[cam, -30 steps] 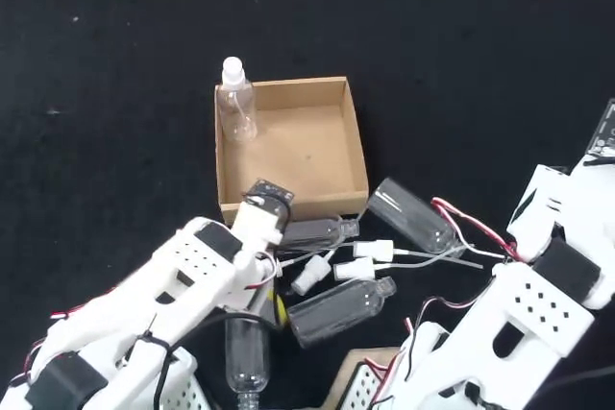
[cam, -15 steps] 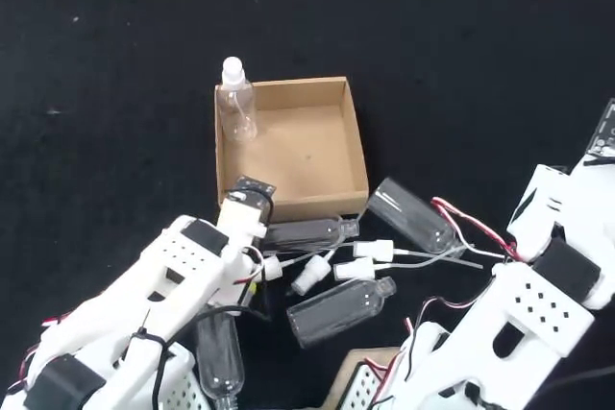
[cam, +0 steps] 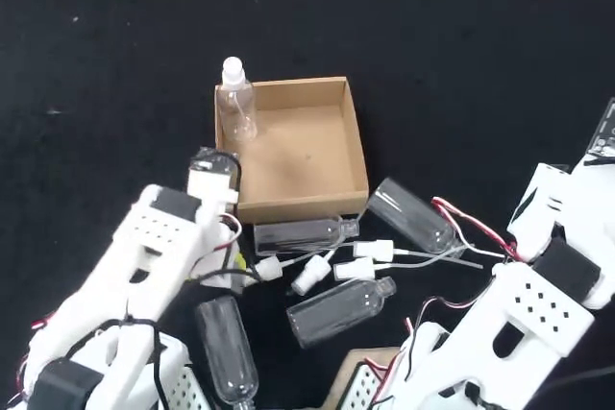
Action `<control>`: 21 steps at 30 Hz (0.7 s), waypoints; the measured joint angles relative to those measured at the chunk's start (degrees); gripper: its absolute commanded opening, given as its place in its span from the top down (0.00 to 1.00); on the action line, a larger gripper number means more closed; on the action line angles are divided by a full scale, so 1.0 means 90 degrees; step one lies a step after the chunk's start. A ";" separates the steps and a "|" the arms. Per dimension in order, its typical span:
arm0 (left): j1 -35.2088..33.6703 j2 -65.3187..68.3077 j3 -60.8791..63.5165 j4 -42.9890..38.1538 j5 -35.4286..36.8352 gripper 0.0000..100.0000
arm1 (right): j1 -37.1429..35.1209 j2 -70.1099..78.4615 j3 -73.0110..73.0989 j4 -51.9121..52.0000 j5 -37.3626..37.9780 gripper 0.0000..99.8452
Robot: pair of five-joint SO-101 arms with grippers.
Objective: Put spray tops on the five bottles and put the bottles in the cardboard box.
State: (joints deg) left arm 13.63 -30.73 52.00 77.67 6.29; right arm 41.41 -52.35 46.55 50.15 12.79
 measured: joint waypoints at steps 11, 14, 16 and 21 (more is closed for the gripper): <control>-0.0156 0.0000 -0.0371 0.1133 -0.1172 0.57 | 0.0000 0.0000 0.0000 0.0000 0.0000 0.98; 0.0039 0.0010 -0.0371 0.1104 -0.1045 0.57 | 0.0000 0.0000 0.0000 0.0000 0.0000 0.98; 0.0029 0.0010 -0.0293 0.0947 -0.1436 0.57 | 0.0000 0.0000 0.0000 0.0000 0.0000 0.98; 0.0088 0.0010 -0.0137 0.0586 -0.4151 0.57 | 0.0000 0.0000 0.0000 0.0000 0.0000 0.98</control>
State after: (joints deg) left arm 14.42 -30.64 50.77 82.95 -31.08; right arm 41.41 -52.35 46.55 50.15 12.79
